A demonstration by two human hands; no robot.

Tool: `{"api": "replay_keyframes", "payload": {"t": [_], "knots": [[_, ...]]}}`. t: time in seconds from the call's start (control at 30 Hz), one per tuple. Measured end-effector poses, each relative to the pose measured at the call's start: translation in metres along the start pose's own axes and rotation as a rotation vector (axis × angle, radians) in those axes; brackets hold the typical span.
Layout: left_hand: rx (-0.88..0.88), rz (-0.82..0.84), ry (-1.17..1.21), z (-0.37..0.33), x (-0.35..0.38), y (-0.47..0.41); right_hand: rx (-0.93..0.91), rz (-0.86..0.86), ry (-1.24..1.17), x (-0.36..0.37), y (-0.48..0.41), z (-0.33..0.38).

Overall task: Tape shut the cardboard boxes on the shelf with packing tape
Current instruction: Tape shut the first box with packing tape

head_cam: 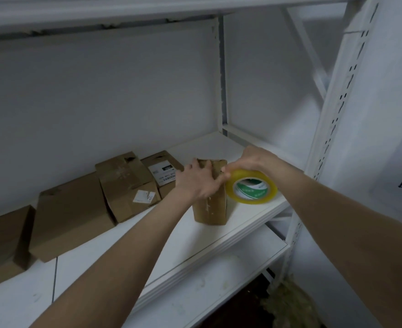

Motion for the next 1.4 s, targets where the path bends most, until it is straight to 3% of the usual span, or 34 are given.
{"api": "replay_keyframes", "payload": {"t": [0.1,0.23,0.3,0.43,0.57,0.8,0.9,1.1,1.2,1.4], "knots": [[-0.067,0.137,0.004,-0.011,0.005,-0.004,-0.041,0.042,-0.08,-0.001,0.003,0.003],[-0.089,0.095,0.124,0.0,0.007,-0.011,-0.064,0.162,-0.288,-0.006,0.012,-0.018],[-0.107,0.062,0.365,0.011,0.002,-0.015,-0.054,0.137,-0.403,-0.012,0.014,-0.028],[-0.231,0.006,1.08,0.026,0.002,-0.012,-0.156,0.045,-0.62,-0.033,0.015,-0.012],[-0.255,-0.038,1.237,0.03,0.016,-0.002,-0.183,0.02,-0.525,-0.036,0.013,0.007],[-0.305,-0.027,1.268,0.044,0.022,0.0,-0.225,-0.06,-0.368,-0.036,0.01,0.025],[-0.368,-0.01,1.303,0.058,0.03,0.002,-0.2,-0.033,-0.056,-0.027,0.01,-0.001],[-0.37,-0.02,1.306,0.06,0.031,0.0,-0.107,0.028,-0.284,-0.014,0.015,-0.032],[-0.373,-0.025,1.307,0.061,0.032,0.0,-0.123,0.05,-0.224,-0.01,0.016,-0.029],[-0.394,-0.038,1.311,0.065,0.036,-0.001,0.011,0.073,0.042,0.015,0.015,-0.038]]}}
Point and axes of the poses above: each hand's wrist, its own y-axis away from the middle knuckle, its own x-axis out of the palm, z = x × y, the point moved 4 cm from there along -y, towards the middle knuckle, and after that the axes turned 7 degrees about -z, right-handed, at the moved point
